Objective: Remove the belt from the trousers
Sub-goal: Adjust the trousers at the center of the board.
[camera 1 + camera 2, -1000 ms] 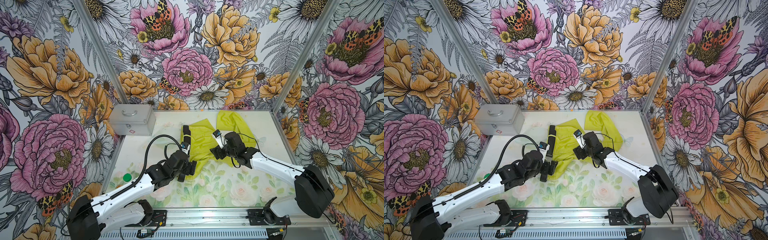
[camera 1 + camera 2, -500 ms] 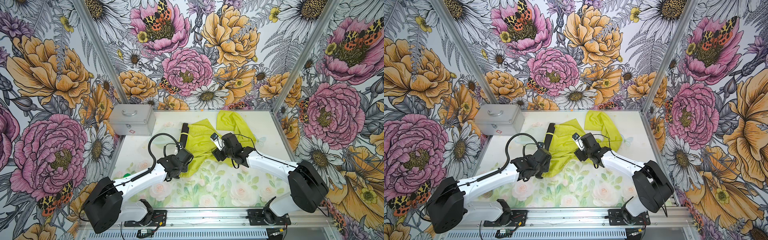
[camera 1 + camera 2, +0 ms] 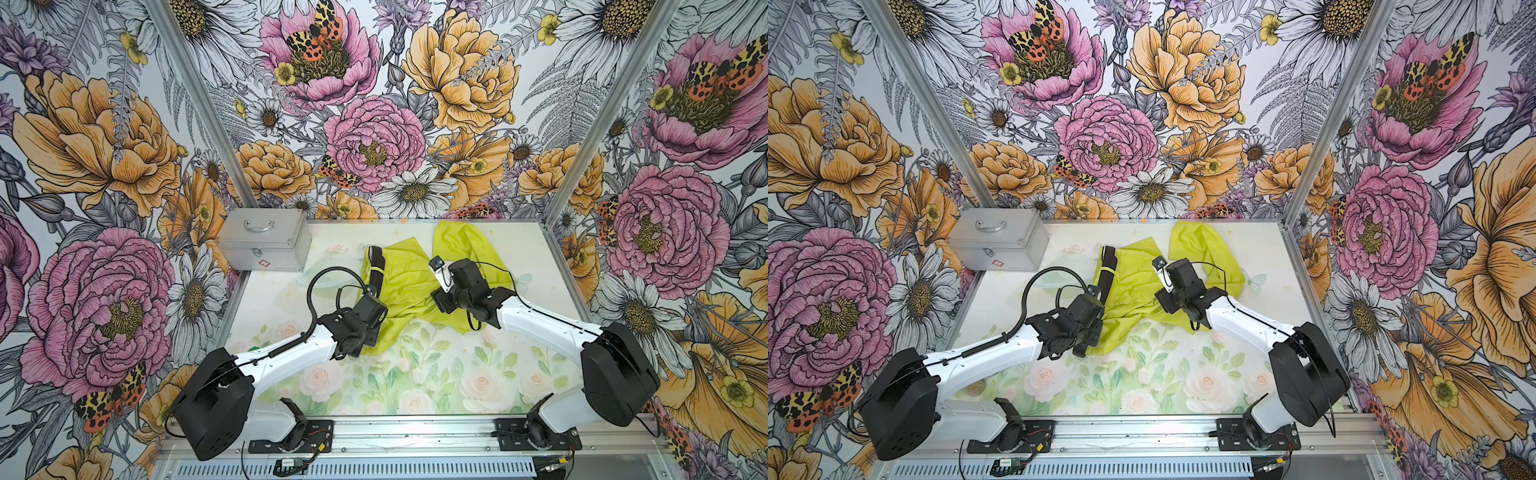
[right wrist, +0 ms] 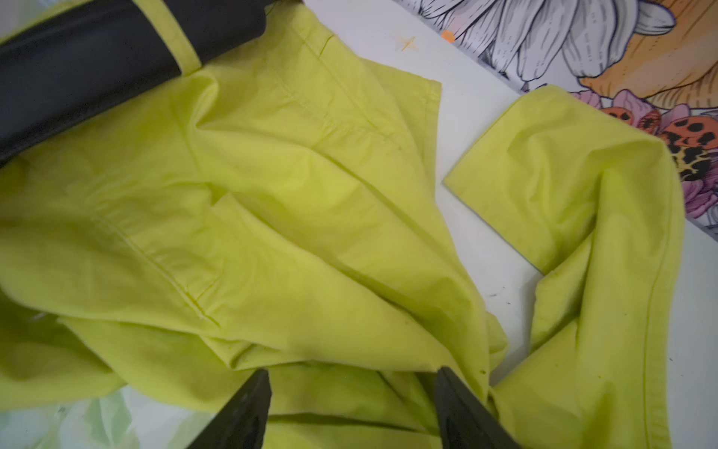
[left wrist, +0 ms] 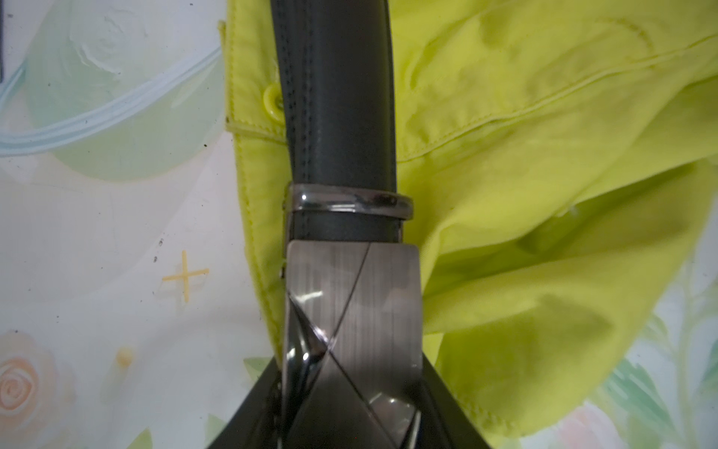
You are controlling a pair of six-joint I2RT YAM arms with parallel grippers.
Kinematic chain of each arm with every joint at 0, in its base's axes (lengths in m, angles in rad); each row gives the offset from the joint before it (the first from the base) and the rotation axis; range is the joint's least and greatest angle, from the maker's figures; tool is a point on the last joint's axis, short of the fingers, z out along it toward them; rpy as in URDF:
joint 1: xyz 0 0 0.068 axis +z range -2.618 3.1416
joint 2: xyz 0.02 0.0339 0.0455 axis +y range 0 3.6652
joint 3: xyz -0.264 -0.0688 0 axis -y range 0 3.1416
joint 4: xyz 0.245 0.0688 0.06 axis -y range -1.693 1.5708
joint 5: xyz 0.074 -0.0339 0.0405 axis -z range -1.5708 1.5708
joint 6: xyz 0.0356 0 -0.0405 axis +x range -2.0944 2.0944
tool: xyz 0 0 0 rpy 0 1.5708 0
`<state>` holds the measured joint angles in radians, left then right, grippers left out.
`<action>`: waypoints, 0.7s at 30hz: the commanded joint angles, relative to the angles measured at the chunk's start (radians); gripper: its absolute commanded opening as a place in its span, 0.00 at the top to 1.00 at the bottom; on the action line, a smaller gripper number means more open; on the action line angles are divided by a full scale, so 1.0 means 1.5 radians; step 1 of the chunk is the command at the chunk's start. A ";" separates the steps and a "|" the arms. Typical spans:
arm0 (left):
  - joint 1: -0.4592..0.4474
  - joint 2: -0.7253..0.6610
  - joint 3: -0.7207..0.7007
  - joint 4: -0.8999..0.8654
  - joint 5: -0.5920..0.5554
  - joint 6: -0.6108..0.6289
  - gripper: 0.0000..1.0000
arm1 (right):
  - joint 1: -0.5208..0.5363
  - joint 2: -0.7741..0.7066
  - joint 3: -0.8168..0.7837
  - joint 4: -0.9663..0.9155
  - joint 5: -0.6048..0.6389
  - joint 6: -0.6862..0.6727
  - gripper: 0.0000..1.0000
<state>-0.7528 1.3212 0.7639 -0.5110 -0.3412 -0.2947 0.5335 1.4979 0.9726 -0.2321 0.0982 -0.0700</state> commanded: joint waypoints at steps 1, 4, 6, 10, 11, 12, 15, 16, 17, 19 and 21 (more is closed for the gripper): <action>0.021 -0.018 0.063 0.014 0.019 0.070 0.76 | -0.053 -0.009 0.036 -0.010 0.026 0.026 0.30; 0.054 -0.017 0.122 0.008 0.034 0.108 0.85 | -0.082 0.029 0.049 -0.048 0.018 0.022 0.30; 0.082 -0.014 0.170 0.007 0.068 0.137 0.89 | -0.081 0.061 0.059 -0.092 0.010 0.024 0.32; 0.133 0.004 0.285 0.008 0.238 0.228 1.00 | -0.027 0.091 0.020 -0.100 -0.001 0.041 0.39; 0.140 0.010 0.314 0.008 0.283 0.254 1.00 | 0.001 0.098 0.017 -0.104 0.019 0.038 0.40; 0.146 0.016 0.338 0.009 0.316 0.273 1.00 | 0.029 0.103 0.018 -0.105 0.046 0.034 0.42; 0.168 0.030 0.404 0.009 0.414 0.314 1.00 | 0.097 0.115 0.030 -0.103 0.067 0.039 0.46; 0.182 0.035 0.427 0.008 0.440 0.314 1.00 | 0.107 0.120 0.042 -0.103 0.049 0.057 0.47; 0.199 0.038 0.447 0.009 0.470 0.311 1.00 | 0.117 0.125 0.055 -0.099 0.029 0.085 0.48; 0.236 0.041 0.479 0.009 0.527 0.302 1.00 | 0.145 0.137 0.078 -0.077 -0.008 0.124 0.49; 0.270 0.044 0.507 0.009 0.564 0.295 1.00 | 0.191 0.161 0.112 -0.060 -0.019 0.151 0.50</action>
<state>-0.4118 1.4155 1.4399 -0.5823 0.3172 0.1165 0.7612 1.6970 1.0679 -0.3676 0.1352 0.0647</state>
